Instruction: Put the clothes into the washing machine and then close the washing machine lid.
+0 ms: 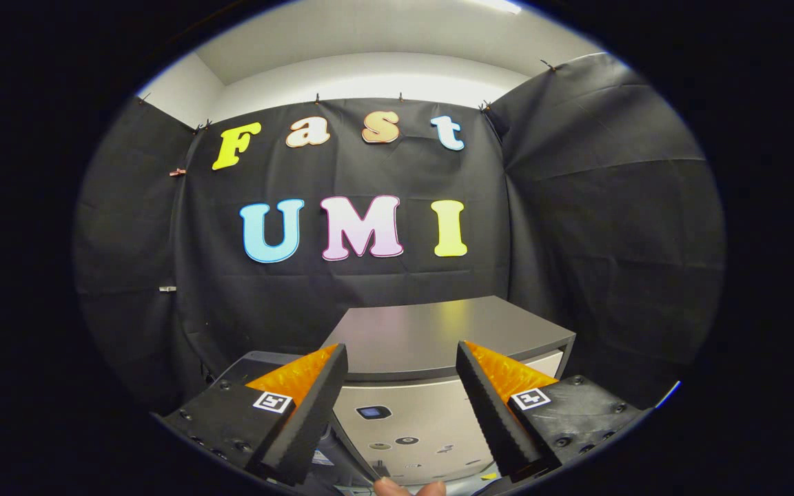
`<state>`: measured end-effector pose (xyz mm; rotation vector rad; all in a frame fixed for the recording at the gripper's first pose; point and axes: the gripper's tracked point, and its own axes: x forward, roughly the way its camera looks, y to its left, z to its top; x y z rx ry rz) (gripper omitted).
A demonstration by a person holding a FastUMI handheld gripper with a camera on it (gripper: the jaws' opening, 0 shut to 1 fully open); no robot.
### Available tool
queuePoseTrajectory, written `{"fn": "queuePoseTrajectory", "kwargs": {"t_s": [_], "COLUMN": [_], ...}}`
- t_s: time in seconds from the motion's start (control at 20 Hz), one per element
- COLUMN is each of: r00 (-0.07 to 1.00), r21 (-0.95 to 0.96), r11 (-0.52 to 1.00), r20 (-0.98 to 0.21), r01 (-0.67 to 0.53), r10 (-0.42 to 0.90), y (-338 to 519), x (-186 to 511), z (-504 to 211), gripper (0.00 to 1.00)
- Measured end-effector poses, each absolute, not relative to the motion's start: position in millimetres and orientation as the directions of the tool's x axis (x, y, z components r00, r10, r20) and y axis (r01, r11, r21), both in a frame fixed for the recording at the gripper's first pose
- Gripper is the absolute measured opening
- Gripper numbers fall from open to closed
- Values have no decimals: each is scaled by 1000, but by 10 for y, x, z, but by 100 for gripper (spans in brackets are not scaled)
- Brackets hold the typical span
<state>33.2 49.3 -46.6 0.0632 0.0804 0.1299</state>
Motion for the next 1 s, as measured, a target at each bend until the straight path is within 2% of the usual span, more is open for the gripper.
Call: {"fn": "queuePoseTrajectory", "kwargs": {"t_s": [1.0], "r00": [988], "r21": [54], "r11": [990], "r20": [-82], "r01": [-128], "r10": [132], "y": [542], "x": [349], "z": [-516], "gripper": [99]}}
